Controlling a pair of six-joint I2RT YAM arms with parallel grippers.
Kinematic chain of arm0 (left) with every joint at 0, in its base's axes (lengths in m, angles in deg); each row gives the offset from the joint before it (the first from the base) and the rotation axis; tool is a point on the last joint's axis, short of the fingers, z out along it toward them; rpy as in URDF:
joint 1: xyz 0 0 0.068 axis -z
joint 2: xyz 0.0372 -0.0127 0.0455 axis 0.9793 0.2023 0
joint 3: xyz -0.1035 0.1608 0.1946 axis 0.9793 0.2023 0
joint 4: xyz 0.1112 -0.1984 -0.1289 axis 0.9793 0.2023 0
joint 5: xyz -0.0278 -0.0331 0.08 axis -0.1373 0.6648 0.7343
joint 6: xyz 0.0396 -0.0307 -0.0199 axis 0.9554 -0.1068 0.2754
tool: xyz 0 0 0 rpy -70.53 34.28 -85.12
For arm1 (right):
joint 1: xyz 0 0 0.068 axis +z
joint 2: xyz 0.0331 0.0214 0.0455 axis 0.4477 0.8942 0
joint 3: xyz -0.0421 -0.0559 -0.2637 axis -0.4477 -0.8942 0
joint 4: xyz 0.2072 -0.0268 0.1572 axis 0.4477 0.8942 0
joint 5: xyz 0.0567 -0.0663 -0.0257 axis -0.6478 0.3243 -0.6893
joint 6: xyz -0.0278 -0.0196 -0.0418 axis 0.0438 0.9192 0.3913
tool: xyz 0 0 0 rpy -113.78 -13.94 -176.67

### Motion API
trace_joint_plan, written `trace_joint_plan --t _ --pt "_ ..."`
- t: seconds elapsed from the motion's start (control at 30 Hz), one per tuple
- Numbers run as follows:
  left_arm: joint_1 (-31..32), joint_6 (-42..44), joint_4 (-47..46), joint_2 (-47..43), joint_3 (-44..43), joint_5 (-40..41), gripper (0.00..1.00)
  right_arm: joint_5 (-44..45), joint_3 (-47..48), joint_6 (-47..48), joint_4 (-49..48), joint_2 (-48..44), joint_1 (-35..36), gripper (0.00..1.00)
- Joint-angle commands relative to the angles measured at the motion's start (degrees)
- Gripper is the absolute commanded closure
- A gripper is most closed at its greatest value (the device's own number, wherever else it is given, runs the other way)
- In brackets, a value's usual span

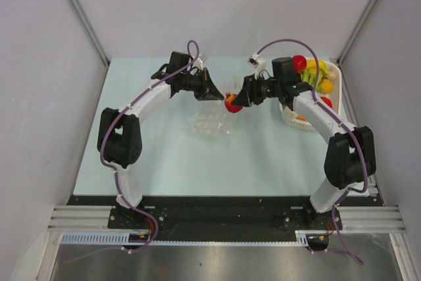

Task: Place the food in the zip-top bag and seal the zipper
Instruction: Place the fake fruit in the zipper food storage bag, then pick up the fake vegetable from the bin.

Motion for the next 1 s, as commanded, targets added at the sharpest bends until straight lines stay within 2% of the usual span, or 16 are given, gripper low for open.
trace_joint_plan --t 0.0,0.03,0.13,0.23,0.33,0.57,0.73,0.77,0.97 --pt "-0.2 -3.1 -3.8 -2.3 -0.8 -5.8 1.00 1.4 4.2 -2.9 -4.4 2.1 1.1 0.49" --pt "-0.2 -3.3 -4.0 -2.8 -0.6 -6.1 1.00 1.4 4.7 -2.8 -3.8 2.3 0.9 0.32" --pt "-0.9 -4.4 -5.3 -3.8 1.1 -6.2 1.00 0.9 5.8 -3.5 -0.7 0.6 -0.7 0.18" --pt "-1.3 -4.5 -5.8 -4.3 2.0 -6.2 1.00 -1.0 5.2 -4.9 2.0 -2.6 -5.4 0.10" --pt "-1.3 -4.6 -6.3 -4.5 2.7 -6.0 1.00 -2.3 5.1 -4.1 6.7 -5.3 -12.7 0.08" --pt "-1.3 -3.7 -5.9 -3.8 2.4 -5.3 1.00 3.3 4.2 9.5 20.7 -8.4 -30.2 0.07" --pt "-1.3 -2.8 -4.9 -3.5 2.6 -4.8 1.00 17.8 3.7 20.4 24.4 -7.4 -34.7 0.05" --pt "-1.3 -2.6 -4.8 -3.4 2.4 -4.6 1.00 21.9 3.9 21.4 24.8 -6.6 -34.9 0.05" --pt "-1.4 -1.6 -3.7 -2.9 1.9 -3.4 1.00 31.2 6.8 23.4 21.3 1.5 -34.5 0.03"
